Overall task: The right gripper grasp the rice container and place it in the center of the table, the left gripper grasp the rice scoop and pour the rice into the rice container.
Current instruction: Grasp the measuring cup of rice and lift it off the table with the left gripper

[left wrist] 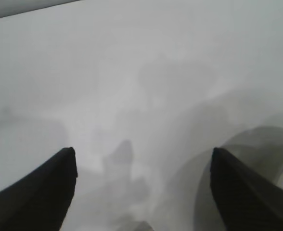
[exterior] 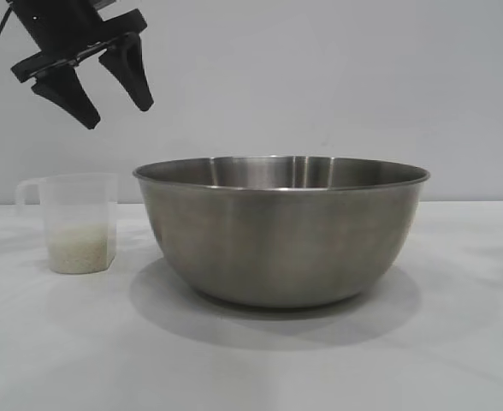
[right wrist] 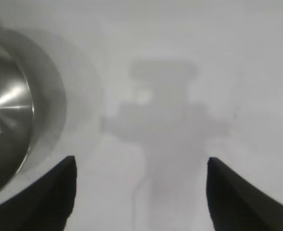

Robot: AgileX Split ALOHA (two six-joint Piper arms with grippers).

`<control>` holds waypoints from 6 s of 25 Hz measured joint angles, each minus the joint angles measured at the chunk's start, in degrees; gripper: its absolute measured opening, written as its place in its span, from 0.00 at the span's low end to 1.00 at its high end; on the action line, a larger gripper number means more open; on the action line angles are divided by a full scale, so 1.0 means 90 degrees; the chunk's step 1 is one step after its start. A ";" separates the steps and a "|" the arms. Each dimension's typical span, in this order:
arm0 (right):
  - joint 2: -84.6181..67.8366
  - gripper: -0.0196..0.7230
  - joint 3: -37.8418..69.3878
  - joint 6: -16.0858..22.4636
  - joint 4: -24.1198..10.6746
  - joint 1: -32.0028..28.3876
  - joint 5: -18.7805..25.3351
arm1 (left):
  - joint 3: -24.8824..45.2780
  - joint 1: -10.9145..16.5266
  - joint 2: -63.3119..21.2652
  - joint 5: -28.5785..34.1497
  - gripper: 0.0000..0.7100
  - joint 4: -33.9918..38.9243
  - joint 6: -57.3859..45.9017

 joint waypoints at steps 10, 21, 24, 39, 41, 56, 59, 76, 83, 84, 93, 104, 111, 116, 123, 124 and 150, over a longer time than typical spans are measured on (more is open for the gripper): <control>-0.1933 0.67 0.2196 0.0011 0.0026 -0.0011 0.0005 | 0.0000 0.0000 0.0000 0.0000 0.73 0.0023 0.0000; -0.5442 0.67 0.4465 0.0011 0.0073 -0.0011 -0.0020 | 0.0000 0.0000 0.0000 0.0000 0.73 0.0111 0.0000; -0.6449 0.67 0.4803 0.0011 0.0073 -0.0011 -0.0045 | 0.0000 0.0000 0.0000 0.0000 0.73 0.0111 0.0000; -0.9599 0.67 0.5100 0.0011 -0.0088 -0.0011 -0.0064 | 0.0000 0.0000 0.0000 -0.0020 0.73 0.0111 0.0000; -0.9612 0.67 0.5113 0.0011 -0.0128 -0.0011 -0.0092 | 0.0000 0.0000 0.0000 -0.0020 0.73 0.0114 0.0000; -0.9612 0.67 0.5328 0.0011 -0.0154 -0.0020 -0.0547 | 0.0000 0.0000 0.0005 -0.0020 0.73 0.0125 0.0000; -0.9612 0.67 0.5328 0.0011 -0.0154 -0.0020 -0.0547 | 0.0000 0.0000 0.0005 -0.0020 0.73 0.0125 0.0000; -0.9612 0.67 0.5328 0.0011 -0.0154 -0.0020 -0.0556 | 0.0000 0.0000 -0.0108 0.0105 0.73 0.0164 0.0000; -0.9612 0.67 0.5328 0.0011 -0.0154 -0.0020 -0.0556 | 0.0000 -0.0010 -0.0580 0.0661 0.73 0.0793 -0.0319; -0.9612 0.67 0.5328 0.0011 -0.0154 -0.0020 -0.0556 | 0.0000 -0.0010 -0.0642 0.0767 0.73 0.0924 -0.0415; -0.9612 0.67 0.5328 0.0011 -0.0154 -0.0020 -0.0556 | 0.0000 -0.0010 -0.1310 0.1981 0.73 0.2533 -0.2052; -0.9612 0.67 0.5328 0.0011 -0.0154 -0.0020 -0.0556 | 0.0794 -0.0010 -0.2419 0.2104 0.73 0.2669 -0.2402; -0.9612 0.67 0.5328 0.0011 -0.0154 -0.0020 -0.0560 | 0.2167 -0.0010 -0.3502 0.1994 0.73 0.2487 -0.2421; -0.9612 0.67 0.5328 0.0011 -0.0143 -0.0020 -0.0560 | 0.3325 -0.0010 -0.4547 0.1259 0.73 0.2153 -0.2432; -0.9612 0.67 0.5328 0.0011 -0.0143 -0.0020 -0.0560 | 0.4826 -0.0010 -0.5801 -0.0049 0.73 0.2108 -0.2432; -0.9612 0.67 0.5328 0.0011 -0.0143 -0.0020 -0.0560 | 0.5005 -0.0010 -0.5934 -0.0222 0.73 0.2097 -0.2432; -0.9612 0.67 0.5328 0.0011 -0.0143 -0.0020 -0.0560 | 0.8785 -0.1733 -0.6254 -0.6229 0.73 -0.0354 -0.0574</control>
